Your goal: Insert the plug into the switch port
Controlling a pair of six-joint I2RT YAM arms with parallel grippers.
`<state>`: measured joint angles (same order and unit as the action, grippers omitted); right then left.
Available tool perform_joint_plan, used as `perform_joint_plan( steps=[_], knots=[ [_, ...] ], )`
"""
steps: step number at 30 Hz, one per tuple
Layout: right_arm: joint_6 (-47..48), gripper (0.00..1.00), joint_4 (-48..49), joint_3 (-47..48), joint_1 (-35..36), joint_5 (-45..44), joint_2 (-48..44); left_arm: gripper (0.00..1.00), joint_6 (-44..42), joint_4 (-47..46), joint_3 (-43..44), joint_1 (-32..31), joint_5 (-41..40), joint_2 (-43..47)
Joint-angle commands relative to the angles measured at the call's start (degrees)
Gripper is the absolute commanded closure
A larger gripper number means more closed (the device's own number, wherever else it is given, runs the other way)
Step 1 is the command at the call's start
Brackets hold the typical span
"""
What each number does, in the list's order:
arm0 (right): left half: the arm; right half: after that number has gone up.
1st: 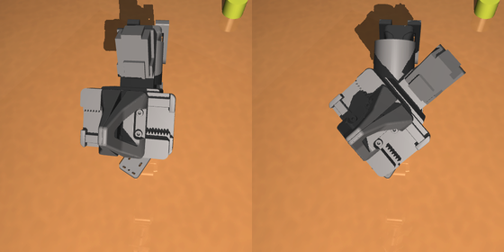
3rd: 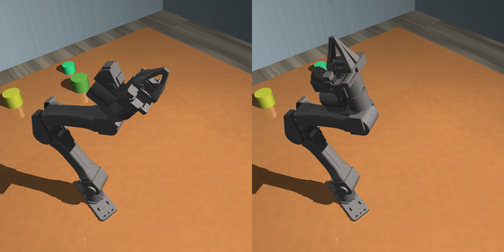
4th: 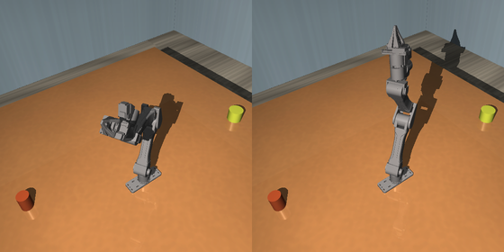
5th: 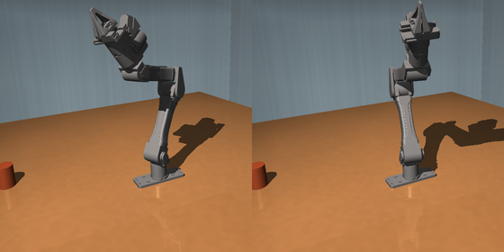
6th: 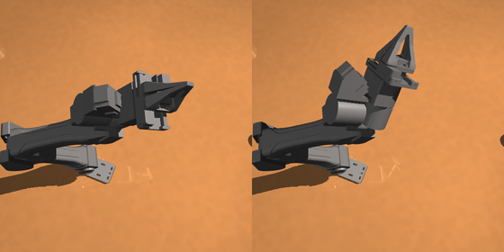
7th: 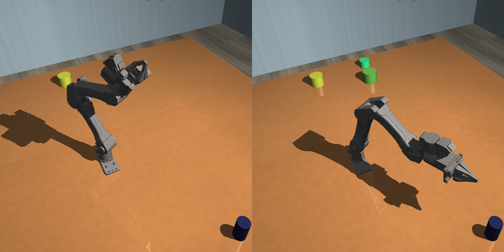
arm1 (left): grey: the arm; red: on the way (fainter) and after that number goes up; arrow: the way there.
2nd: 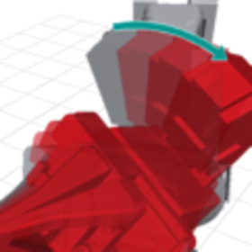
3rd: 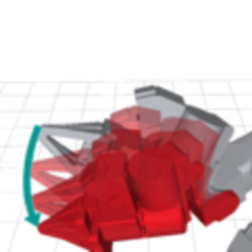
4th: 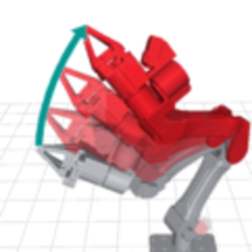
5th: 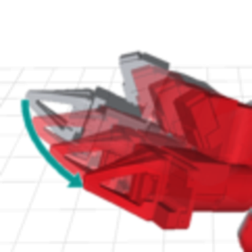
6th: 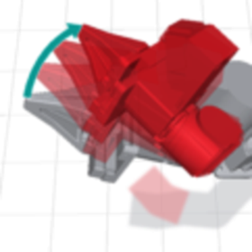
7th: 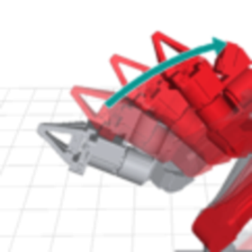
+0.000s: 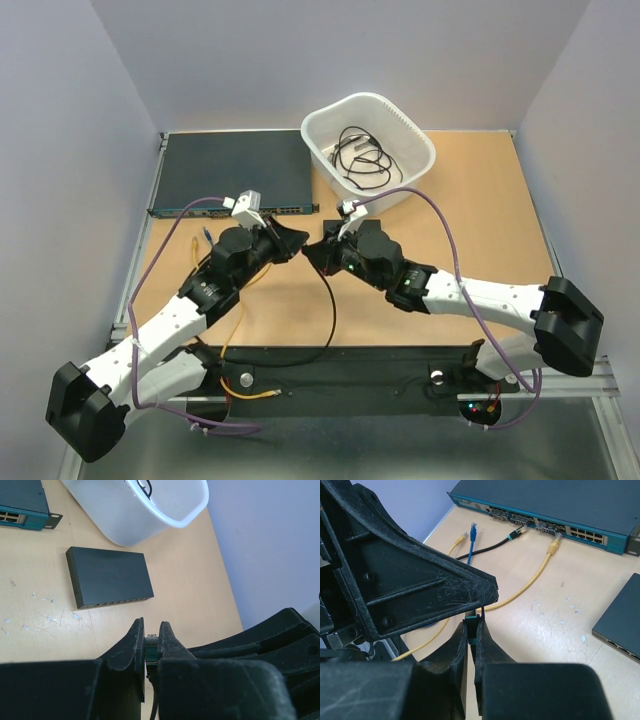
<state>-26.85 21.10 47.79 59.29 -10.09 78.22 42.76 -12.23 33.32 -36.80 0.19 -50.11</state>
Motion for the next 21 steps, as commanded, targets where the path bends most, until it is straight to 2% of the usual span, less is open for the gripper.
perform_joint_plan(
  steps=[1,2,3,5,6,8,9,12,13,14,16,21],
  knots=[
    [-2.8,0.99,5.1,-0.7,0.5,0.2,-2.4,1.00,-2.9,-1.8,2.5,0.0,-0.4,0.5],
    [-2.8,0.93,5.0,-0.4,0.5,0.5,-2.7,1.00,-4.3,-1.7,2.7,0.0,1.4,0.7],
    [-2.4,0.76,4.5,-0.2,0.5,0.7,-3.8,1.00,-5.2,-1.6,3.1,0.1,1.7,1.1],
    [-1.3,0.59,2.5,0.0,0.4,2.0,-6.0,1.00,-7.2,-0.7,4.7,0.1,3.7,2.5],
    [-0.8,0.40,2.4,-0.2,0.1,2.9,-7.2,1.00,-9.7,-0.6,5.3,0.1,4.8,3.0],
    [0.5,0.28,2.3,-0.9,-0.5,8.7,-12.0,1.00,-12.3,-0.7,7.3,0.1,7.9,4.9],
    [0.9,0.23,2.4,-1.4,-1.0,14.5,-15.2,1.00,-15.3,-1.7,8.2,0.1,11.9,6.6],
    [2.9,0.23,2.5,-2.2,-1.5,23.1,-19.4,1.00,-19.0,-5.2,8.6,0.0,20.0,9.8],
    [3.6,0.23,2.7,-2.3,-1.5,28.4,-21.4,1.00,-19.3,-6.7,8.0,0.1,23.8,12.2],
    [3.5,0.23,3.0,-2.5,-1.5,30.8,-21.4,1.00,-19.3,-8.7,7.4,0.1,23.8,13.4],
    [3.6,0.26,3.9,-2.7,-1.5,36.1,-23.3,1.00,-17.7,-15.8,5.4,0.0,30.6,17.0],
    [3.0,0.41,4.1,-1.6,-1.5,40.4,-23.1,1.00,-11.7,-30.7,1.6,0.1,41.2,21.1]
  ],
)
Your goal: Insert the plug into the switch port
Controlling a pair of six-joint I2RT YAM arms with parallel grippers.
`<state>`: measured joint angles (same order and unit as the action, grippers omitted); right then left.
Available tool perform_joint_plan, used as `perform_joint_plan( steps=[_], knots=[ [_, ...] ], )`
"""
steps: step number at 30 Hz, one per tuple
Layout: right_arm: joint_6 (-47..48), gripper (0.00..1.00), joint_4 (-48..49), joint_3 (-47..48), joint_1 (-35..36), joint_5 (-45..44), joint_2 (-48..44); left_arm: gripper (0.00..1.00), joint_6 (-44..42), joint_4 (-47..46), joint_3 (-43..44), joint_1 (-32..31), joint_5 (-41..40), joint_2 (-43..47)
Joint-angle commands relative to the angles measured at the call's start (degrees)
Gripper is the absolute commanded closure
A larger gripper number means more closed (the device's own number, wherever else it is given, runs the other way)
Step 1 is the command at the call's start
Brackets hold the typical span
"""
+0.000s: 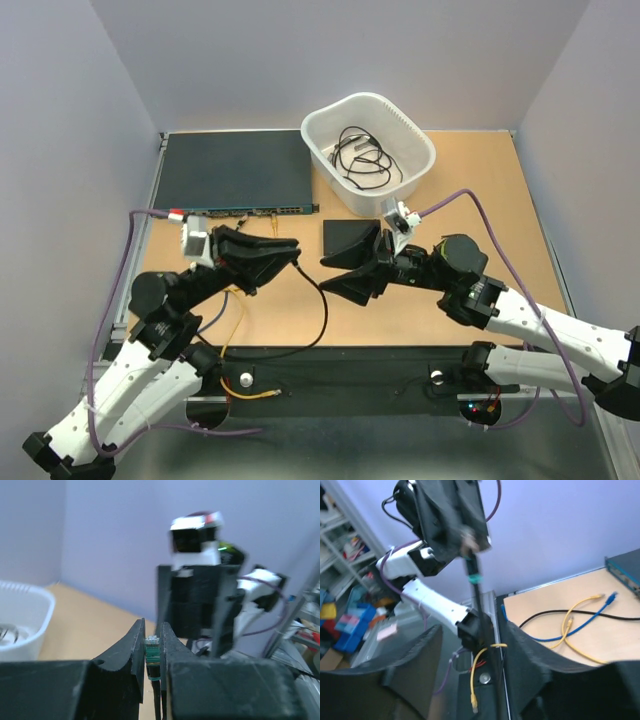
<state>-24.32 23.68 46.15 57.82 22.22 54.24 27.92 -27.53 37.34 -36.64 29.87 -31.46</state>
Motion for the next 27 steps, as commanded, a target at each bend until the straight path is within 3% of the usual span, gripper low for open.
perform_joint_plan(
  steps=[1,7,20,27],
  knots=[
    [0.5,0.45,1.6,0.3,-0.1,8.6,1.2,1.00,3.8,-18.2,-3.2,-0.1,12.0,3.1],
    [-1.5,0.49,6.2,1.1,-0.1,11.3,4.2,1.00,4.4,-18.9,-3.9,-0.1,12.2,2.4],
    [-2.0,0.49,11.7,1.4,0.0,5.6,3.7,1.00,4.7,-20.1,-7.4,-0.2,9.9,1.2],
    [-2.8,0.55,13.1,2.9,0.0,6.0,7.4,1.00,5.7,-21.9,-8.3,-0.2,10.1,0.9]
  ],
)
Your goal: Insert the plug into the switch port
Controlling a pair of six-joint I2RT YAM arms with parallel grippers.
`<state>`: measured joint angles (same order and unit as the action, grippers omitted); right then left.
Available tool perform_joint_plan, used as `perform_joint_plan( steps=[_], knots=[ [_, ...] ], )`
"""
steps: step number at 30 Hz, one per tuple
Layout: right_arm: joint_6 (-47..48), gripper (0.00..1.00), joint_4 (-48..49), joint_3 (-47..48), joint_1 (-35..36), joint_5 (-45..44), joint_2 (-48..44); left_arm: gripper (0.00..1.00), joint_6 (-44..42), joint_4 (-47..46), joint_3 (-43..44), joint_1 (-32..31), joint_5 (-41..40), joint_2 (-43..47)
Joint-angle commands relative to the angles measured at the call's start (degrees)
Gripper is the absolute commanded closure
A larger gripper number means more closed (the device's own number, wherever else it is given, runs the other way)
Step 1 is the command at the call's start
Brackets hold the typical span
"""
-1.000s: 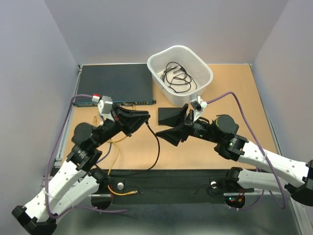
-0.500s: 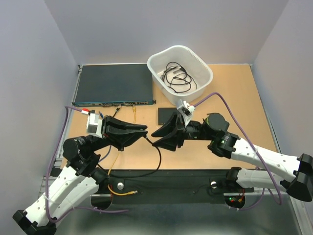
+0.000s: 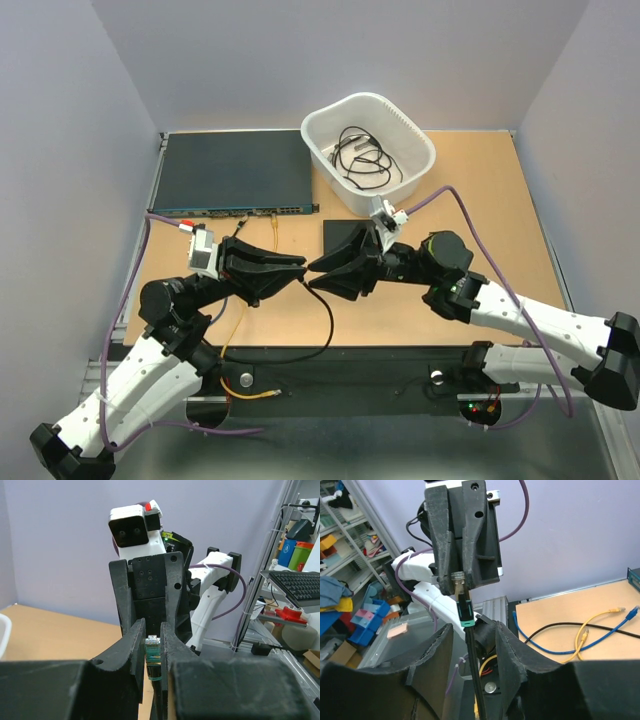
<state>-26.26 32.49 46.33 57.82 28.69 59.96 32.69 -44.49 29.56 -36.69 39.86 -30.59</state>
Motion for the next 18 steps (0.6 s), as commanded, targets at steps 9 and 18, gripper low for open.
perform_joint_plan(
  steps=[9,18],
  knots=[
    [-2.5,0.59,6.9,3.5,0.0,0.0,4.1,1.00,0.8,-5.3,-1.5,-0.1,-0.4,0.1],
    [-3.4,0.59,10.5,1.2,0.0,0.0,1.7,1.00,-0.2,-3.8,-2.1,-0.1,-2.2,0.3]
  ],
)
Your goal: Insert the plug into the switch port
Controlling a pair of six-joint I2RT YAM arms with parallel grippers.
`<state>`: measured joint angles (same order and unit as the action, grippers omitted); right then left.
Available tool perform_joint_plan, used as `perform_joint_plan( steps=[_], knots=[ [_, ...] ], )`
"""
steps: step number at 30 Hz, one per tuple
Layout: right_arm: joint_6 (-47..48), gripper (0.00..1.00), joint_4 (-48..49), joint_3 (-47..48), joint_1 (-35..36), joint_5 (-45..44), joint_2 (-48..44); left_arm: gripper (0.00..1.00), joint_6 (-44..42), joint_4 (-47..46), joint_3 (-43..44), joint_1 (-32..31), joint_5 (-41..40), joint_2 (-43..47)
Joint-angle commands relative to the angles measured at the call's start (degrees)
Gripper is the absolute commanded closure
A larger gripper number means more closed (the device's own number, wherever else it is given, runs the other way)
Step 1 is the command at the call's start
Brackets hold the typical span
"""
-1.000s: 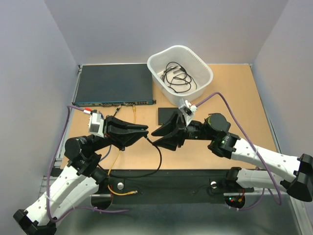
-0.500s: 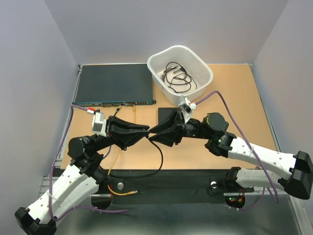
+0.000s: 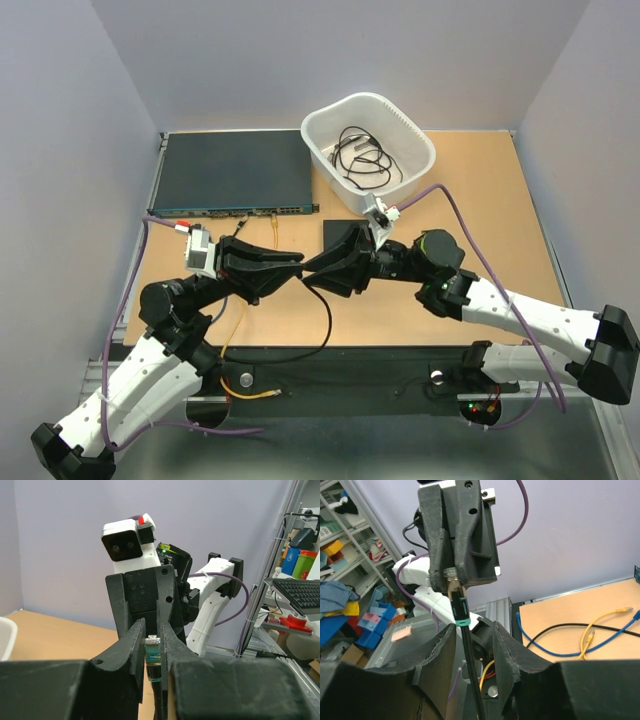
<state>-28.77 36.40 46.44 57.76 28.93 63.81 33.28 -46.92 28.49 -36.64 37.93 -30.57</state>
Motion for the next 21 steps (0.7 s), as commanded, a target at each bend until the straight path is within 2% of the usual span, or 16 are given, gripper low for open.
perform_joint_plan(
  steps=[1,21],
  knots=[
    [-0.9,0.60,6.7,1.1,0.1,-0.3,-2.1,1.00,-0.7,-1.2,-1.1,-0.2,-0.4,0.1],
    [-2.9,0.66,8.8,1.8,0.1,1.0,1.8,1.00,-1.4,-0.3,-0.8,-0.2,-1.3,0.2]
  ],
)
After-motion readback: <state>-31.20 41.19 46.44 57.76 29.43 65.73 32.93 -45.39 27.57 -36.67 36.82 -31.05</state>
